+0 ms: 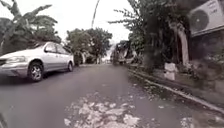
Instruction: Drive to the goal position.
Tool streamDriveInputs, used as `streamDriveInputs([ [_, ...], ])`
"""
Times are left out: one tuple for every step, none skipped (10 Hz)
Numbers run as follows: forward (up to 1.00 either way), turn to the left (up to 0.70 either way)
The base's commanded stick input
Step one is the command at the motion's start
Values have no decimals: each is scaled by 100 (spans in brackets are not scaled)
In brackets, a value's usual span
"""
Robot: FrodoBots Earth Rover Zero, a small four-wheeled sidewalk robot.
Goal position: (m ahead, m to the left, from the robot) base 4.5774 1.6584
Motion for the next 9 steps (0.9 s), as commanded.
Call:
streamDriveInputs([
  [70,0],
  [70,0],
  [70,0],
  [70,0],
  [70,0],
  [70,0],
  [70,0],
  [70,0],
  [70,0],
])
